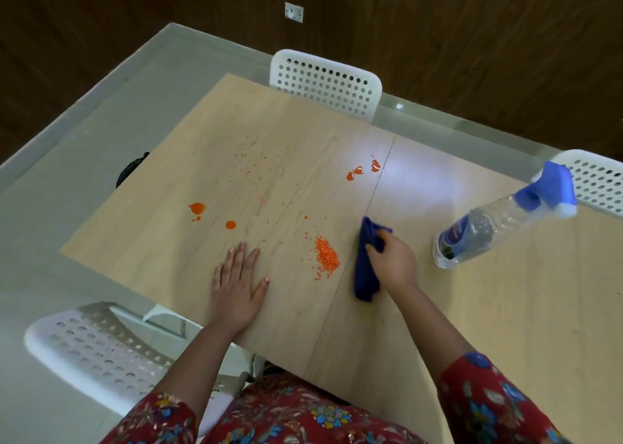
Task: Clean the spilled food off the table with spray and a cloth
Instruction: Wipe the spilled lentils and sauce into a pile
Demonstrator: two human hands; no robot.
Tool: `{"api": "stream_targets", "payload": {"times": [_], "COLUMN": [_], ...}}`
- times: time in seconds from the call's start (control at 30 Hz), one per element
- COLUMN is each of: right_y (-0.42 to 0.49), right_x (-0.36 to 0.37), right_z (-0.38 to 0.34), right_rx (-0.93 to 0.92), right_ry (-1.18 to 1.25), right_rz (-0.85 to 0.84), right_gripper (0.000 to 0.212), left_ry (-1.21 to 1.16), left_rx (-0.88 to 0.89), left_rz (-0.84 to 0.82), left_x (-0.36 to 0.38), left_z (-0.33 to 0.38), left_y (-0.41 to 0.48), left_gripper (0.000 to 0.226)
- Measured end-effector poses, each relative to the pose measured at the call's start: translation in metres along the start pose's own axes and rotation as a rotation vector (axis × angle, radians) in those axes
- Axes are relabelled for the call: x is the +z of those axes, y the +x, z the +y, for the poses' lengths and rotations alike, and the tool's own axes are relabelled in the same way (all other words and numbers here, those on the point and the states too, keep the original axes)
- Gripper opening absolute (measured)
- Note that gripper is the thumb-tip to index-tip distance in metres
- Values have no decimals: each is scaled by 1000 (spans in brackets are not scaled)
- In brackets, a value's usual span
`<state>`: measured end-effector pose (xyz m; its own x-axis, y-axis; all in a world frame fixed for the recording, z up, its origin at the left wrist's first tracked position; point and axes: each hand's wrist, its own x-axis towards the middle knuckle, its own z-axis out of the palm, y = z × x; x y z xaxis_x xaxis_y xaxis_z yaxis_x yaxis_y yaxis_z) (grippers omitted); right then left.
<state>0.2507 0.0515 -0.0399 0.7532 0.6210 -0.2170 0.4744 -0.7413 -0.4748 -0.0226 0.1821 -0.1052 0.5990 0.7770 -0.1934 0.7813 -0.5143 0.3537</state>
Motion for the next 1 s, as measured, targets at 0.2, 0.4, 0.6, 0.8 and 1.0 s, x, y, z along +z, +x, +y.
{"api": "stream_targets", "payload": {"times": [0.2, 0.4, 0.6, 0.8, 1.0], "right_y": [-30, -17, -30, -62, -65], "right_x": [26, 13, -39, -42, 14], "right_z": [1, -36, 21, 62, -1], "right_rx": [15, -172, -465, 117, 27], "right_ry": [-51, 123, -203, -164, 191], "right_rz": [-106, -70, -112, -349, -251], "right_gripper": [38, 38, 38, 44, 39], "left_ry": [28, -267, -250, -145, -174], "left_rx": [-12, 104, 132, 232, 237], "left_rz": [-16, -34, 6, -108, -107], "left_x": [0, -14, -13, 2, 1], "left_z": [2, -11, -29, -6, -4], "left_y": [0, -3, -37, -53, -53], "left_gripper": [79, 79, 63, 70, 70]}}
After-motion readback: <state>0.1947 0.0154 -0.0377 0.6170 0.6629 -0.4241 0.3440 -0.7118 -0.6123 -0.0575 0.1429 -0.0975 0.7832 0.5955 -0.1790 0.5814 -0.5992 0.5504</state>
